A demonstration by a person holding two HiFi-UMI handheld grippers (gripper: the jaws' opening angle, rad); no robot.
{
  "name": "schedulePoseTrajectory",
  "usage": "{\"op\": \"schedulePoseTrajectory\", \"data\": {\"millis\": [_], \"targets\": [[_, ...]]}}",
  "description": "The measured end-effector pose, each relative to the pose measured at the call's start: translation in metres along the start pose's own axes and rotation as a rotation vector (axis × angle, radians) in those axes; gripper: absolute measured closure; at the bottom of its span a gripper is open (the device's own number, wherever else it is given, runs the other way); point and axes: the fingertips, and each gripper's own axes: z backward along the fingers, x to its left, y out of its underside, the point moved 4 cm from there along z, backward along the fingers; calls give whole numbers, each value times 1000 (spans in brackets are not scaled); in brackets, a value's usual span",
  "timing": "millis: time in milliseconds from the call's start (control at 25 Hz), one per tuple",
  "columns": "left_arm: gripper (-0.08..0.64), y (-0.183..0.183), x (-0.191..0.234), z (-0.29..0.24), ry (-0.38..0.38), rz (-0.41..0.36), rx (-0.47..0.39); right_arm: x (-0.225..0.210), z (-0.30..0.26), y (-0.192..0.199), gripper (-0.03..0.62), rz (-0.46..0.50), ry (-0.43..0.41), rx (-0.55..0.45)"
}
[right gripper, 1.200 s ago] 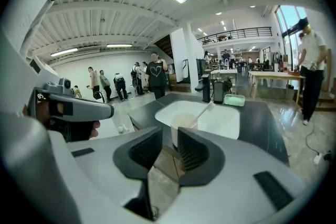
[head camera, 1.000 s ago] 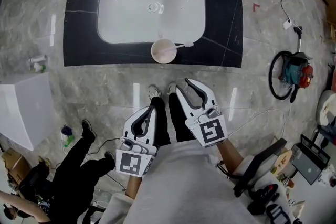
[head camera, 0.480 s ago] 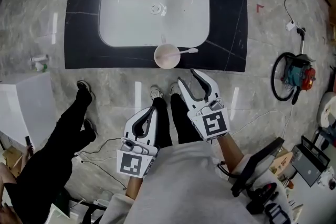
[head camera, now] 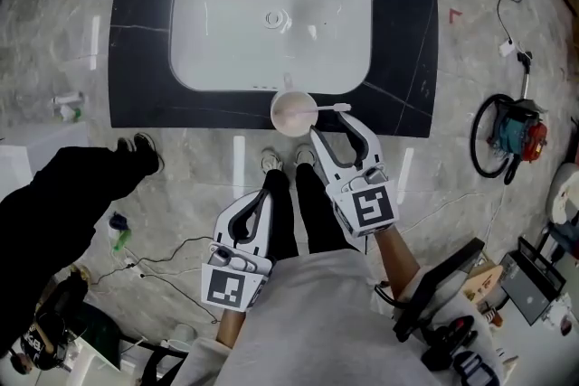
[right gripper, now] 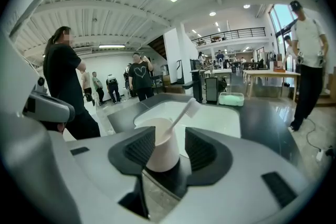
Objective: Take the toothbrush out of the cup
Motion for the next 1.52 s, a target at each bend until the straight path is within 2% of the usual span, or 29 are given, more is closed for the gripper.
{"op": "schedulePoseTrajectory", "data": {"millis": [160, 400, 480, 600, 720, 800, 960, 1120, 1240, 1520], "targets": [[557, 3, 6, -5, 3, -16, 12, -3, -13, -5, 428, -3, 1, -25], [555, 3, 3, -7, -10, 36, 34, -8, -20, -13, 430, 15, 25, -11], [557, 4, 5, -6, -4, 14, 34, -8, -20, -14, 430, 14, 22, -20], [557, 5, 7, -6, 9, -32, 26, -4, -22, -19, 431, 6, 0, -113], [557, 4, 8, -7, 12, -37, 24, -1, -24, -25, 443, 16, -2, -167], [555, 4, 8, -7, 11, -24, 26, 0, -25, -25, 471, 25, 4, -165], [557, 4, 6, -9, -5, 36, 36, 0, -25, -26, 480, 34, 4, -174], [557, 4, 7, -9, 5, 2, 28, -1, -23, -25, 485, 16, 2, -168], [557, 3, 8, -8, 13, -32, 26, 0, -23, -27, 517, 13, 2, -176], [557, 0, 5, -5, 1, -13, 22, 7, -19, -34, 540, 19, -8, -200]]}}
